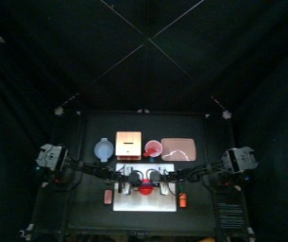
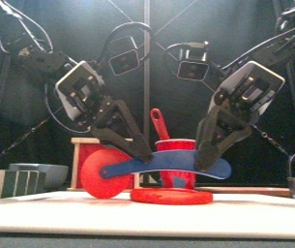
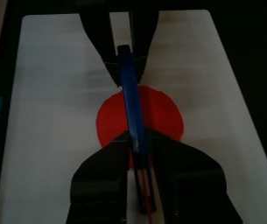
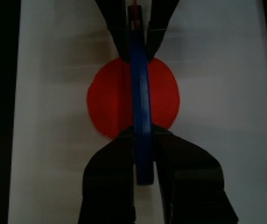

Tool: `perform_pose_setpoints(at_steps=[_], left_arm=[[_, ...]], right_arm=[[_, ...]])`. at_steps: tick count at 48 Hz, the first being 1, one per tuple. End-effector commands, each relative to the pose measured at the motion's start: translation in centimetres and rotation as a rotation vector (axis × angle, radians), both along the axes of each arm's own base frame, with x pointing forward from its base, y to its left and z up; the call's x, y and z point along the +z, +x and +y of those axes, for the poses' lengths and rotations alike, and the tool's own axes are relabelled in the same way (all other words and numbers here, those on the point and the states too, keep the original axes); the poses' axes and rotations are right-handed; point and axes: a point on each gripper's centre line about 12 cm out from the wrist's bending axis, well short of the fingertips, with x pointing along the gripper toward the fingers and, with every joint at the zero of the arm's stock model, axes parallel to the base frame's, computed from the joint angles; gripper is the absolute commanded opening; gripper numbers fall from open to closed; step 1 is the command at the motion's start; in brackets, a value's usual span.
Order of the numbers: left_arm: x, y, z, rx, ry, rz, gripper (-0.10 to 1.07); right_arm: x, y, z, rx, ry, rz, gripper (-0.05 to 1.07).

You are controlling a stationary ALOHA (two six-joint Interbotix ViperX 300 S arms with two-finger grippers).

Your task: Cut dough in half

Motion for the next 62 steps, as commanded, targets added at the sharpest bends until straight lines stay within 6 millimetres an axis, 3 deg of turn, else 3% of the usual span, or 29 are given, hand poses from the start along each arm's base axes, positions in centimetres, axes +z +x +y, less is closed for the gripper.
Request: perform_pose_setpoints(at_steps=[1,62], left_arm=[[0.6,0.4,0.1,0.004,-0.003,-0.018,0.56],[-1.4,2.4,-0.1,0.011,-0.004,0.005,0.56]], right_arm=[[1.8,0.8,0.0,-0.005,0.007,-0.075,0.26],[1.5,-2.4,0.2,-0.007,0.026,-0.034,0.26]])
